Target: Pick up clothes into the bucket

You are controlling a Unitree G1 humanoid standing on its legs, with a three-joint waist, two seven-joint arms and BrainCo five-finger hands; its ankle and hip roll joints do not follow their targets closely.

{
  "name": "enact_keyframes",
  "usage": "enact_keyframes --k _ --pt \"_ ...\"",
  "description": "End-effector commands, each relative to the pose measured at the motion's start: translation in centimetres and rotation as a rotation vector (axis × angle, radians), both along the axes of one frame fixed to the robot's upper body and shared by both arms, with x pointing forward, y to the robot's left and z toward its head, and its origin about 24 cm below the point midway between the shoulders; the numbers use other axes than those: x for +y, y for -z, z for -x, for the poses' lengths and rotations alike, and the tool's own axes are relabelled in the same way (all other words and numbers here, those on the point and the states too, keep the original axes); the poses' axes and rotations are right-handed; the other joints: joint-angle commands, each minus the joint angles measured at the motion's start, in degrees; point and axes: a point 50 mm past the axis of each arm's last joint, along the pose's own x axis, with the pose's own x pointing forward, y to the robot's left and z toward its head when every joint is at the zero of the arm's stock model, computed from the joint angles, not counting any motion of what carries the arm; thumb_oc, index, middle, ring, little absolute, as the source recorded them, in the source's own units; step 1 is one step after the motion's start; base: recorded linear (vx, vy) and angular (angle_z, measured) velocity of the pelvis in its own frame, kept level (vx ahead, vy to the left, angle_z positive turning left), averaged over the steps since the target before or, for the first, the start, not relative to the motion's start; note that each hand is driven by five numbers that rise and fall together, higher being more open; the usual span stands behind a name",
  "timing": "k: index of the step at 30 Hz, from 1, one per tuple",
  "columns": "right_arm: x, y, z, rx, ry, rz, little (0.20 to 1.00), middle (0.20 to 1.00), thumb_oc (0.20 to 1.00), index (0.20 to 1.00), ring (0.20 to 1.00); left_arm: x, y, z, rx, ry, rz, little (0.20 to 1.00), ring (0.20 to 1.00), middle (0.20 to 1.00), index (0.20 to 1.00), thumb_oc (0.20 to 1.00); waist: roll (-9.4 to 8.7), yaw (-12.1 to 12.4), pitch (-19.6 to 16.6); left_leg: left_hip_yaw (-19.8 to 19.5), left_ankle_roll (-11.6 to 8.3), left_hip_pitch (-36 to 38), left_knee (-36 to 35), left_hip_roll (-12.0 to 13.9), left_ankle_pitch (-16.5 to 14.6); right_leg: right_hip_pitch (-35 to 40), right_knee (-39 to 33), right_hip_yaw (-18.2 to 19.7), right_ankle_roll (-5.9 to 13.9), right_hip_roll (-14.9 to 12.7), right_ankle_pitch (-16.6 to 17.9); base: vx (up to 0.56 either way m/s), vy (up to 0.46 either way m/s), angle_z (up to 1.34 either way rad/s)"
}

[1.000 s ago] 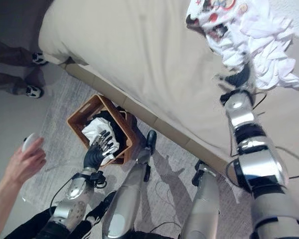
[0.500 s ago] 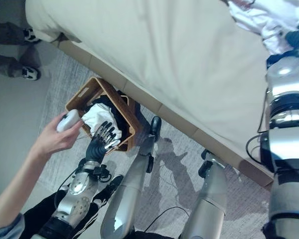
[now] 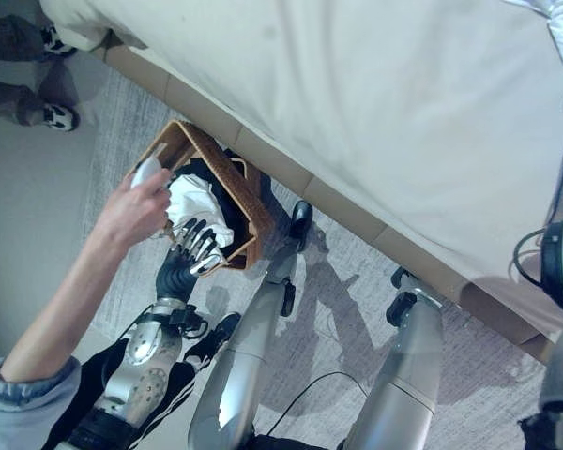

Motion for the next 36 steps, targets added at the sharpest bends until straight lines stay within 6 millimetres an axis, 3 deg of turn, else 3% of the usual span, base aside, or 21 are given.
enact_keyframes --k 1,10,14,15,16,17,20,21,22,25,27,28,29,30,31,32,36 --pt "0.3 -0.7 0.2 0.126 0.002 0.203 0.2 0.2 0.2 0.2 0.2 1.7 -0.3 0.9 -0.039 -0.058 0.05 1.0 1.0 1.0 1.0 1.0 1.16 -0.63 -0.58 0.95 -2.53 -4.56 5.36 3.65 -4.61 -0.52 -1.52 2.72 4.22 0.36 1.69 0.0 0.0 0.0" --pt "2.8 1.1 -2.1 0.179 -0.104 0.269 0.2 0.2 0.2 0.2 0.2 2.2 0.3 0.5 -0.013 -0.096 0.071 1.0 1.0 1.0 1.0 1.0 -0.68 -0.68 -0.58 0.97 -2.64 -1.65 4.64 3.85 -4.32 2.58 -2.51 1.4 4.12 0.52 2.17 -0.01 -0.026 -0.01" --pt "4.8 3.1 -3.6 0.156 -0.231 0.215 0.2 0.2 0.2 0.2 0.2 2.3 0.4 0.0 -0.005 -0.103 0.071 1.0 1.0 1.0 1.0 1.0 -1.71 -0.74 -0.58 0.85 -2.81 2.53 3.82 4.08 -4.36 7.49 -4.71 -0.05 4.2 0.79 2.94 -0.06 -0.031 -0.05" --pt "6.1 4.2 -4.3 0.14 -0.3 0.202 0.2 0.2 0.2 0.2 0.2 2.3 0.4 -0.4 -0.002 -0.104 0.065 1.0 1.0 1.0 1.0 1.0 -2.32 -0.68 -0.58 0.72 -2.73 4.07 3.09 4.18 -2.61 10.01 -6.83 -1.39 3.62 1.09 5.24 -0.02 -0.035 -0.01" --pt "6.1 4.3 -4.4 0.144 -0.3 0.201 0.2 0.2 0.2 0.2 0.2 2.3 0.5 -0.3 0.002 -0.105 0.065 1.0 1.0 1.0 1.0 1.0 -2.43 -0.79 -0.58 0.75 -2.93 5.2 3.28 4.26 -4.34 10.97 -6.27 -1.09 4.21 1.1 3.45 -0.11 -0.033 -0.05" --pt "7.7 5.5 -5.0 0.134 -0.367 0.211 0.2 0.2 0.2 0.2 0.2 2.4 0.4 -0.5 0.0 -0.108 0.062 1.0 1.0 1.0 1.0 1.0 -2.86 -0.89 -0.58 0.45 -2.83 6.89 2.45 4.4 -2.74 13.49 -8.02 -2.37 3.71 1.08 5.57 -0.02 -0.047 -0.06" --pt "9.1 7.2 -5.3 0.128 -0.434 0.218 0.2 0.2 0.2 0.2 0.2 2.8 0.4 -0.6 0.0 -0.12 0.055 1.0 1.0 1.0 1.0 1.0 -3.45 -1.04 -0.58 0.12 -2.88 10.05 1.93 4.39 -2.93 17.74 -9.59 -3.52 3.83 1.12 5.9 -0.03 -0.016 0.01" --pt "10.8 9.3 -5.7 0.099 -0.539 0.145 0.2 0.2 0.2 0.2 0.2 3.0 0.6 -0.8 0.009 -0.135 0.063 1.0 1.0 1.0 1.0 1.0 -4.31 -1.15 -0.58 0.21 -2.85 13.69 1.36 4.55 -3.25 22.13 -11.26 -4.32 3.88 1.25 6.37 0.0 -0.011 0.07" --pt "10.8 9.4 -5.7 0.1 -0.538 0.143 0.2 0.2 0.2 0.2 0.2 3.0 0.7 -0.8 0.01 -0.134 0.062 1.0 1.0 1.0 1.0 1.0 -4.29 -1.11 -0.58 0.15 -2.86 13.88 1.24 4.58 -3.23 22.41 -11.45 -4.44 3.88 1.3 6.41 0.03 -0.032 0.0" --pt "14.7 14.0 -5.0 0.113 -0.782 0.11 0.2 0.2 0.2 0.2 0.2 3.5 1.5 -0.9 0.047 -0.159 0.065 1.0 1.0 1.0 1.0 1.0 -5.79 -1.83 -0.58 0.3 -2.48 21.65 -0.79 4.89 -3.89 31.35 -15.4 -6.16 4.25 1.57 7.62 0.05 -0.017 -0.03" --pt "15.4 15.3 -4.7 0.128 -0.837 0.094 0.2 0.2 0.2 0.2 0.2 3.6 1.6 -0.9 0.05 -0.155 0.044 1.0 1.0 1.0 1.0 1.0 -6.08 -1.93 -0.58 0.32 -2.36 23.85 -1.37 5.12 -4.05 33.91 -16.72 -6.57 4.33 1.78 7.89 0.08 -0.006 0.01" --pt "16.5 18.1 -3.9 0.175 -0.937 0.062 0.2 0.2 0.2 0.2 0.2 3.9 1.9 -0.8 0.06 -0.153 -0.02 1.0 1.0 1.0 1.0 1.0 -7.01 -2.14 -1.52 0.37 -2.11 27.12 -2.29 5.49 -4.37 37.86 -18.85 -7.45 4.48 2.21 8.38 0.07 -0.019 -0.04" --pt "16.5 18.1 -3.9 0.175 -0.937 0.062 0.2 0.2 0.2 0.2 0.2 3.9 2.0 -0.8 0.061 -0.152 -0.02 1.0 1.0 1.0 1.0 1.0 -6.98 -2.12 -1.46 0.35 -2.12 27.26 -2.34 5.51 -4.36 38.04 -18.94 -7.5 4.48 2.24 8.41 0.16 -0.014 -0.03" --pt "17.7 20.8 -3.0 0.232 -1.026 0.026 0.2 0.2 0.2 0.2 0.2 4.2 2.9 -0.7 0.098 -0.153 -0.084 1.0 1.0 1.0 1.0 1.0 -8.02 -2.48 -2.98 0.79 -1.74 30.73 -3.59 6.03 -4.79 41.77 -21.35 -8.01 4.7 2.74 9.09 0.09 0.004 -0.04" --pt "17.7 20.8 -3.0 0.233 -1.026 0.025 0.2 0.2 0.2 0.2 0.2 4.2 2.9 -0.7 0.098 -0.152 -0.084 1.0 1.0 1.0 1.0 1.0 -8.0 -2.45 -2.92 0.79 -1.74 30.86 -3.65 6.04 -4.78 41.92 -21.43 -8.04 4.7 2.76 9.12 0.17 -0.003 -0.07" --pt "18.8 23.0 -2.0 0.277 -1.106 -0.013 0.2 0.2 0.2 0.2 0.2 4.2 3.6 -0.5 0.126 -0.144 -0.1 1.0 1.0 1.0 1.0 1.0 -8.83 -3.01 -4.4 1.16 -1.5 33.43 -4.47 6.38 -5.25 45.21 -23.5 -8.65 4.93 3.06 9.62 0.08 -0.004 -0.11" --pt "20.2 25.1 0.0 0.309 -1.232 -0.066 0.2 0.2 0.2 0.2 0.2 4.8 4.4 -0.1 0.162 -0.153 -0.206 1.0 1.0 1.0 1.0 1.0 -10.4 -4.74 -8.08 1.98 -1.16 38.09 -5.45 7.06 -6.37 51.02 -27.68 -9.18 5.28 4.27 10.4 0.14 0.006 -0.07"
